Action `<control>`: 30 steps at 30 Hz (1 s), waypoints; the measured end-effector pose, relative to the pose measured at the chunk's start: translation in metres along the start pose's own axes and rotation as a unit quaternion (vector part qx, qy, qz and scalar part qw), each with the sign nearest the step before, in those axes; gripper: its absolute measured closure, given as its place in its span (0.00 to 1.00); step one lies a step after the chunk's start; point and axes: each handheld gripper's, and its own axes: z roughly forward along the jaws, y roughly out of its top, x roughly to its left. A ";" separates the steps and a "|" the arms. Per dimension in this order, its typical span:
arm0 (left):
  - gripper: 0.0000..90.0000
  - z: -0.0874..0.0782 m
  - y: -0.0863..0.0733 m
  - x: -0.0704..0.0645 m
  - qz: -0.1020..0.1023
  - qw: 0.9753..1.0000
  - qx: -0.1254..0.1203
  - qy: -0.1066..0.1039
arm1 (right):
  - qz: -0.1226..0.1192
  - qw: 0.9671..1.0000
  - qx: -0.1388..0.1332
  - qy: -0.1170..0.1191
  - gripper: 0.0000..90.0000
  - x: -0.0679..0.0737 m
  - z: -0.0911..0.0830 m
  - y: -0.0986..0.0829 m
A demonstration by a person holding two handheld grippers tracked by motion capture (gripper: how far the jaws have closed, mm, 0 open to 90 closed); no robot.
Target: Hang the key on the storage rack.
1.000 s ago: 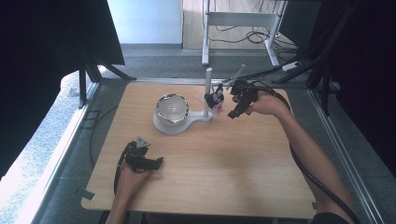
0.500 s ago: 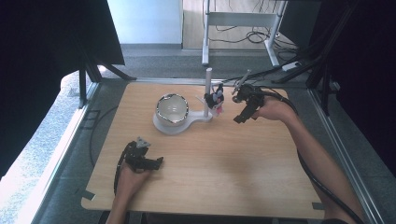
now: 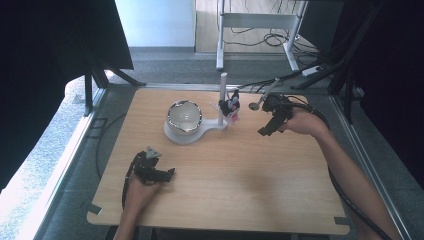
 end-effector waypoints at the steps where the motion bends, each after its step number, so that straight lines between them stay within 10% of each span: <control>1: 0.01 0.000 0.000 0.000 0.000 1.000 0.000 0.000 | 0.000 1.000 0.000 -0.001 0.02 0.000 -0.001 -0.002; 30: 0.01 0.000 0.000 0.000 0.000 1.000 -0.002 0.002 | 0.024 0.999 -0.019 -0.017 0.05 0.019 -0.005 -0.074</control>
